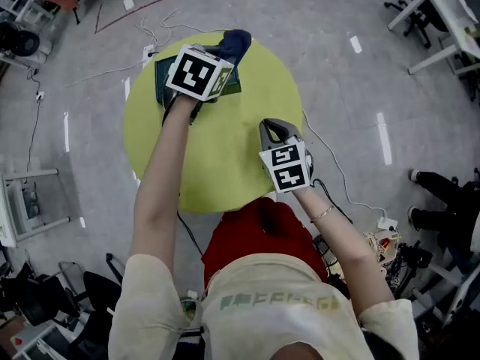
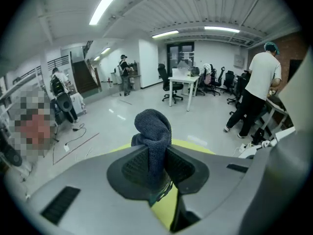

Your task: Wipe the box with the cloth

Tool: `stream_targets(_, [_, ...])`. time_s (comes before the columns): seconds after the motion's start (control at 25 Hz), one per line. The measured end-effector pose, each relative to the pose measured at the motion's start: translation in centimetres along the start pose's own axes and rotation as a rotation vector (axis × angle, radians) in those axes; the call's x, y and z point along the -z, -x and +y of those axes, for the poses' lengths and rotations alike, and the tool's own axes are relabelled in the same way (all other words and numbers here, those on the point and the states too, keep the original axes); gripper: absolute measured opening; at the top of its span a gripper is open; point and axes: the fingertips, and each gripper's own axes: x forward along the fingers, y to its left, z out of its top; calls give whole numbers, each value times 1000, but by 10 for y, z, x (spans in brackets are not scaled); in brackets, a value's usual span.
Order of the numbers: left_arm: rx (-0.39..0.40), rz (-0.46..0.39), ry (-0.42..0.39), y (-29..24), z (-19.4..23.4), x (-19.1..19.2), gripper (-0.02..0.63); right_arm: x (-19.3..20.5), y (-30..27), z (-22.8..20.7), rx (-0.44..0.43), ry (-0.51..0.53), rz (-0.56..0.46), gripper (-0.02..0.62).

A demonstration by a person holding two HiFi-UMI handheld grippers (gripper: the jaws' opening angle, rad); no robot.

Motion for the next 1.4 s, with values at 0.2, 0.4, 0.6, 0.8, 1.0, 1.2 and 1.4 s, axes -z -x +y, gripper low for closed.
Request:
stream_targets(0.2, [83,4,-124,-55,-2,-61,92,1,-10,-22,39,-59,16,38])
stream_targets(0.4, [115,79,-186,-105,8,-70,92,0,-21,-37,52,-98,31,39])
stream_targets(0.6, [133,191,-200,-145,12,-53,92,2,-30,-49,63,-128,37,38])
stream_targets(0.8, [136,283,-239,-161,15,-34,92,1,-39,-51,64,-137,57,38])
stream_targets(1.0, [155,327,-242,-162,6,-17,92,4,-42,-50,48,-118,68,39])
stream_targets(1.2, [160,346,-227,-149,-10,3,92,13,-33,-47,48,-103,65,38])
stream_targets(1.4, [173,349,-209,-134,-25,15,92,18,-26,-40,41,-91,69,39])
